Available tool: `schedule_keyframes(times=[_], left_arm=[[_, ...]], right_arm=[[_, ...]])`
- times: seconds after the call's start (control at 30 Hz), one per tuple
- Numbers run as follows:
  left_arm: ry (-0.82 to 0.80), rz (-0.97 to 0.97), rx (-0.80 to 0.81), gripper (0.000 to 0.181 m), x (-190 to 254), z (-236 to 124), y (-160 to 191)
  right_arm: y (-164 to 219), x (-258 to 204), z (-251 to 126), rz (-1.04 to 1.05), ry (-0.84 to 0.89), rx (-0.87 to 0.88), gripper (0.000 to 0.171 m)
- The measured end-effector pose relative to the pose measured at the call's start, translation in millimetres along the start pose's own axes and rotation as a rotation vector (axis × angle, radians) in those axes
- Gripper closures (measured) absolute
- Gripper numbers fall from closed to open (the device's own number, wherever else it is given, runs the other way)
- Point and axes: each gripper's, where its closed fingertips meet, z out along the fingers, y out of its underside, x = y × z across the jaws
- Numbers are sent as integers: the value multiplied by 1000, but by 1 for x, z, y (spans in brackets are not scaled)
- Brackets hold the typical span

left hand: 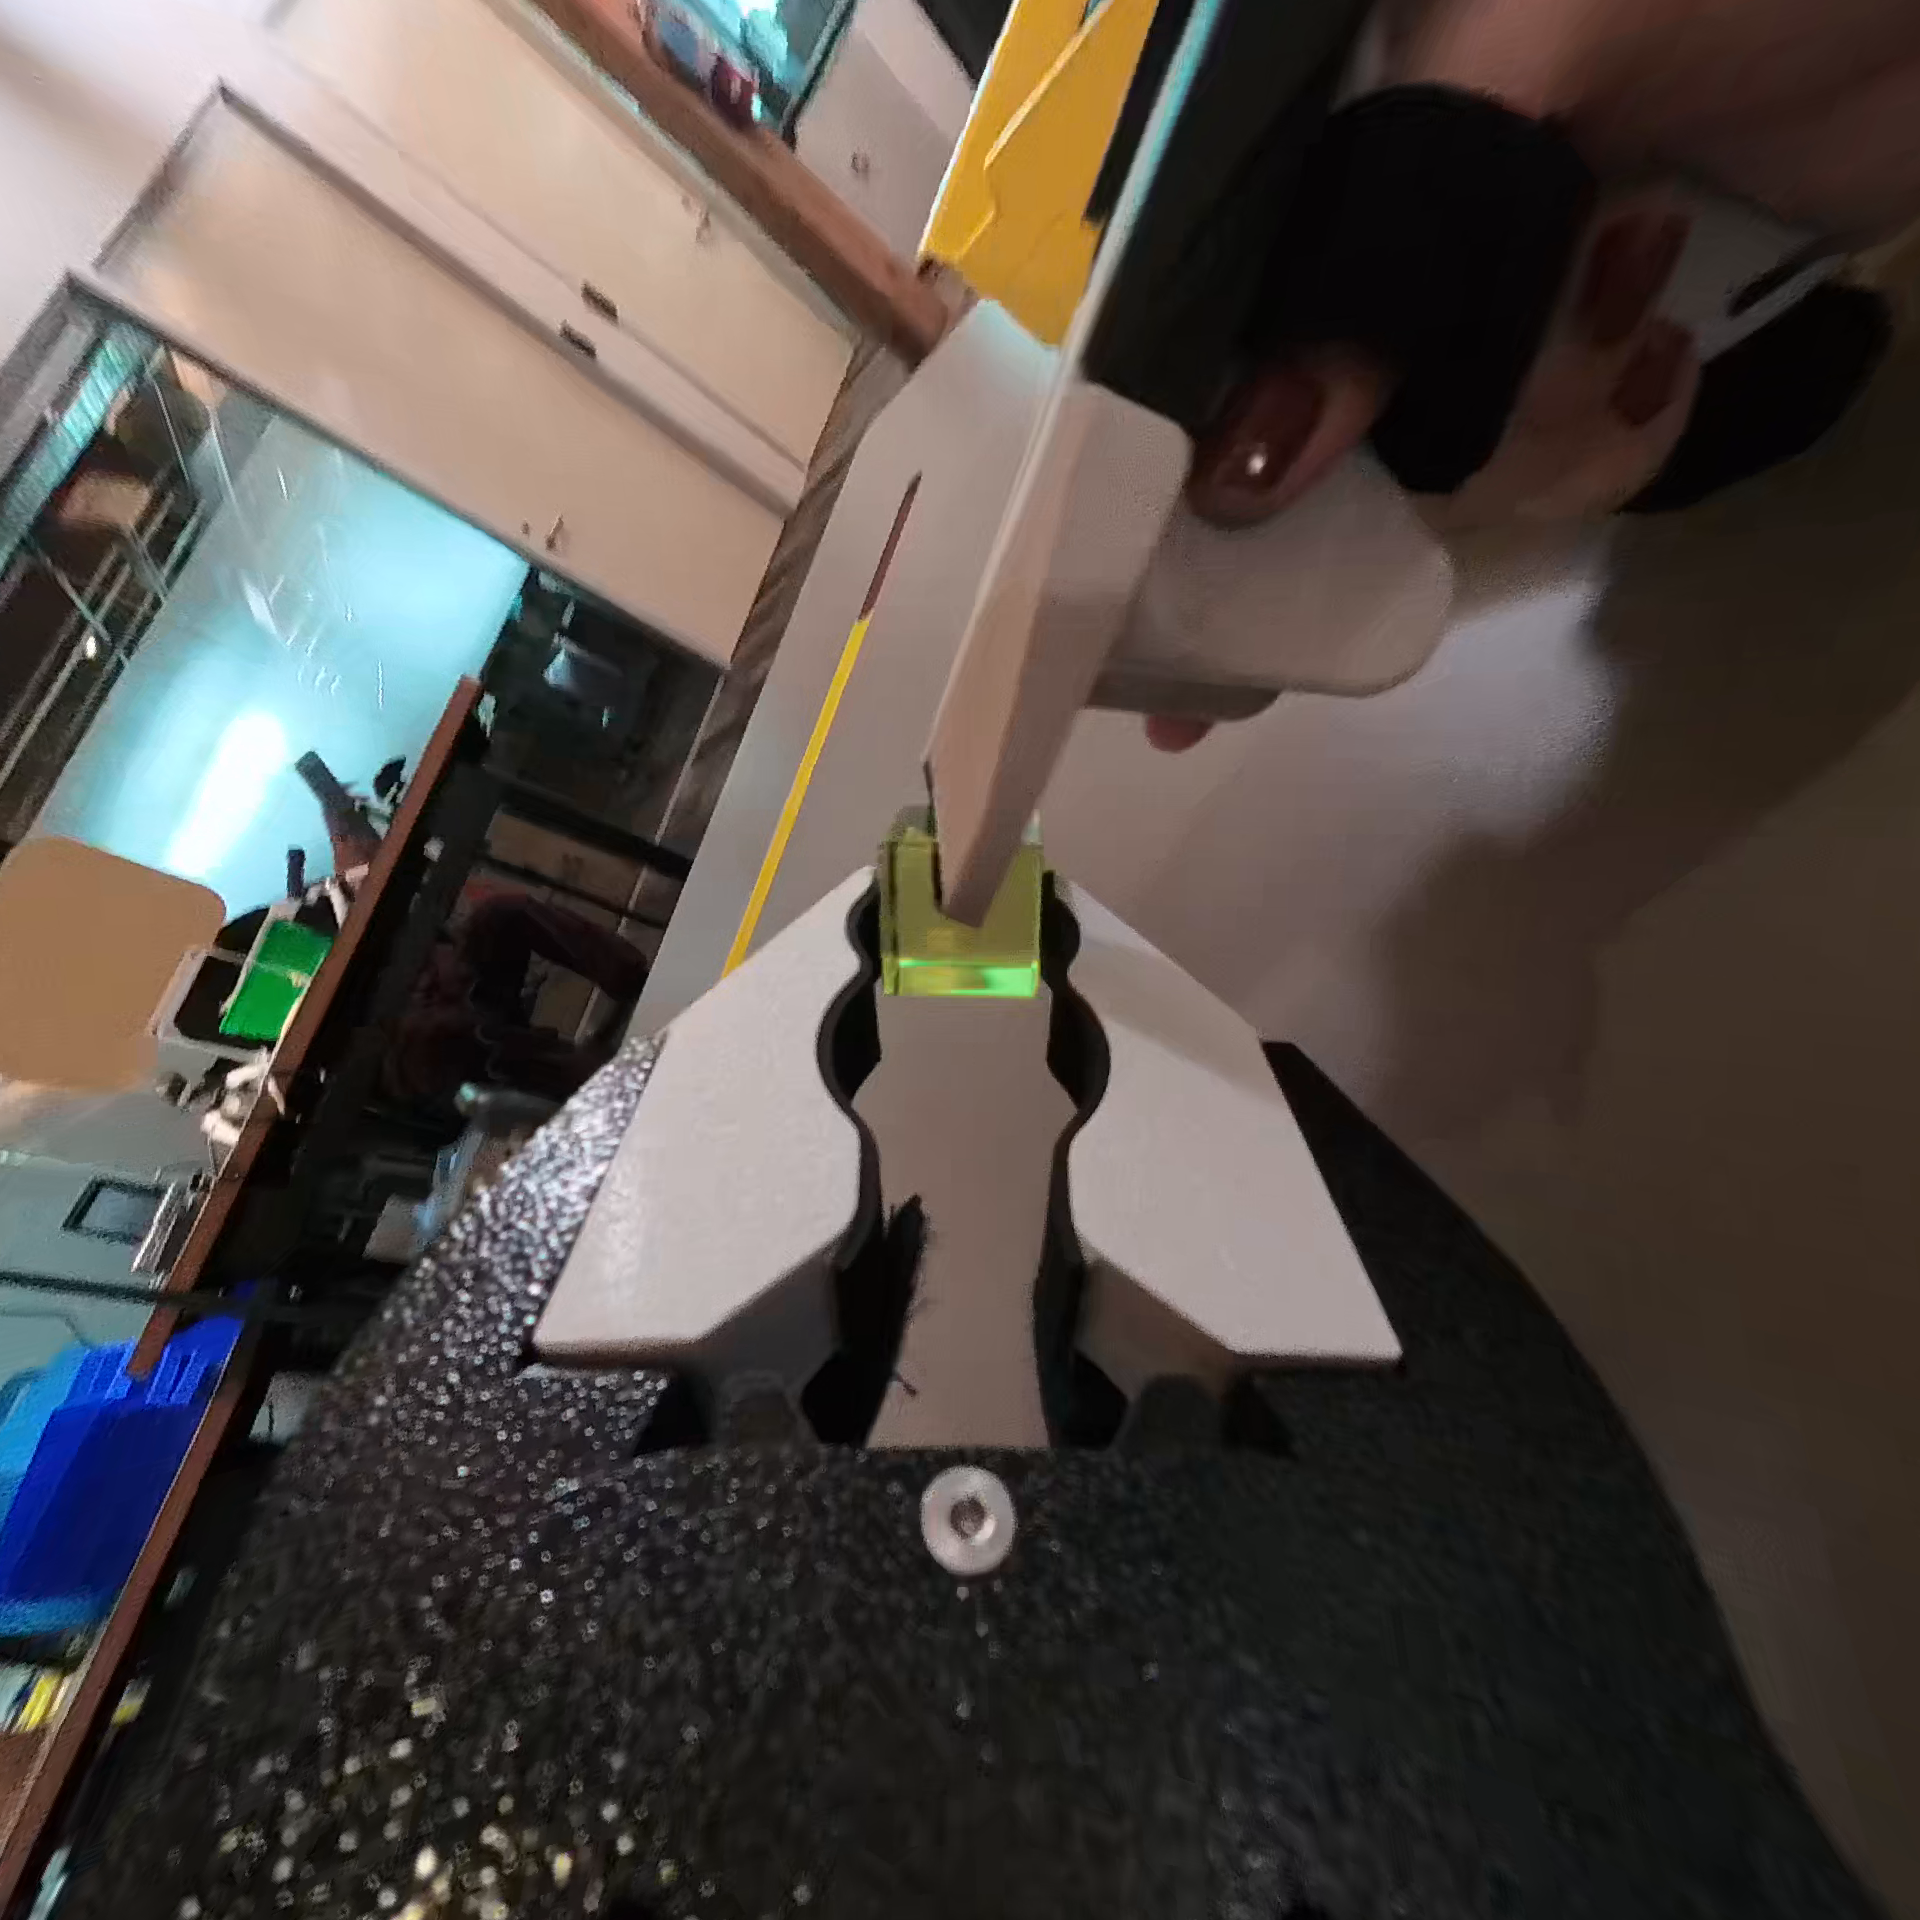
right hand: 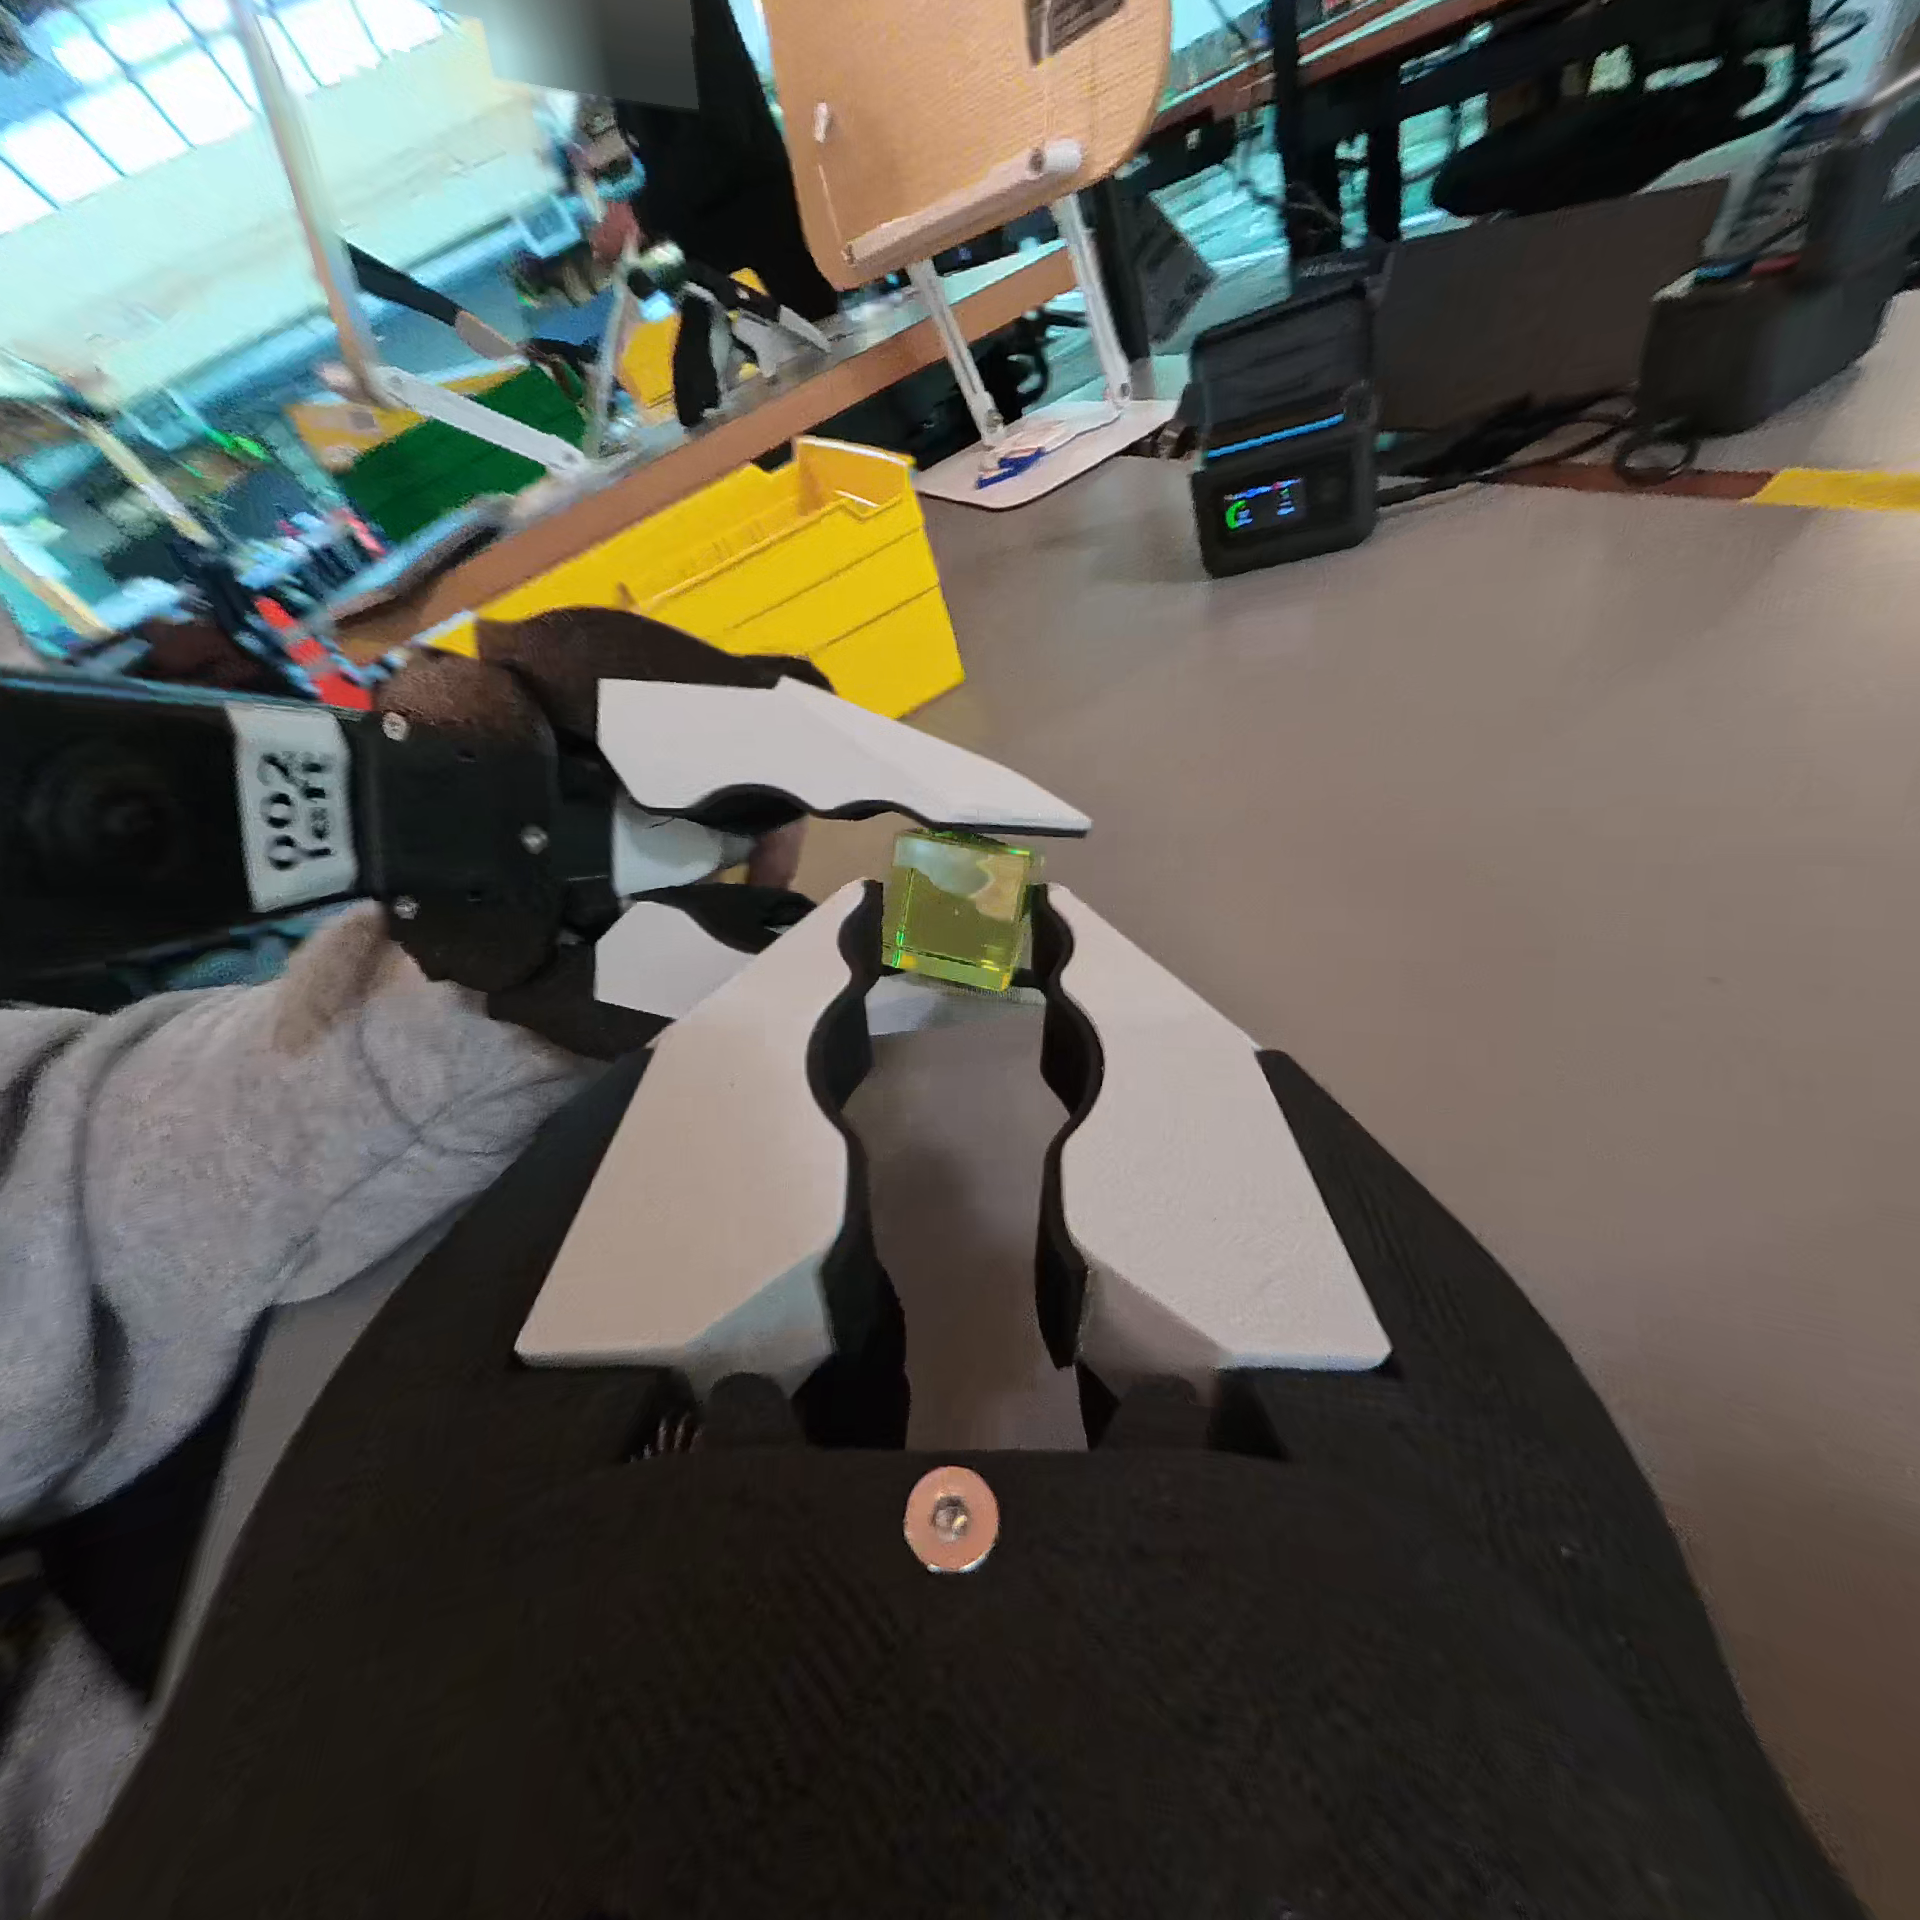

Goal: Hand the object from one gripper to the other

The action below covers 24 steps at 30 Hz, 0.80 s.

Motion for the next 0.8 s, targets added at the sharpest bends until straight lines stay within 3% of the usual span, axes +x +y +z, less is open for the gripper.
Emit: schedule_keyframes(times=[0.03, 0.1, 0.13, 0.3, 0.43, 0.53, 0.6, 0.7, 0.8], left_arm=[[9, 1, 47, 151, 0, -3, -6], [12, -11, 127, 128, -1, -9, -15], [12, -17, 141, 127, -2, -10, -17], [14, -22, 191, 152, -1, -13, -25], [39, -220, 172, 155, -11, -9, -21], [70, -449, 169, 155, -20, -6, -12], [108, -618, 206, 155, -26, -7, -9], [189, -878, 323, 155, -36, -12, -14], [404, -1220, 522, 155, -43, -24, -29]], right_arm=[[-2, -3, -2, 53, -46, 18, 145], [-9, -8, -6, 183, -148, 59, 145], [-11, -11, -9, 243, -204, 69, 145], [-11, -20, -17, 389, -361, 61, 145], [-19, -17, -15, 334, -326, 123, 144], [-24, -3, -14, 167, -176, 164, 113], [-24, 10, -14, -48, -19, 166, 105], [-23, 22, -14, -430, 215, 127, 101], [-34, 17, -16, -824, 408, 174, 100]])
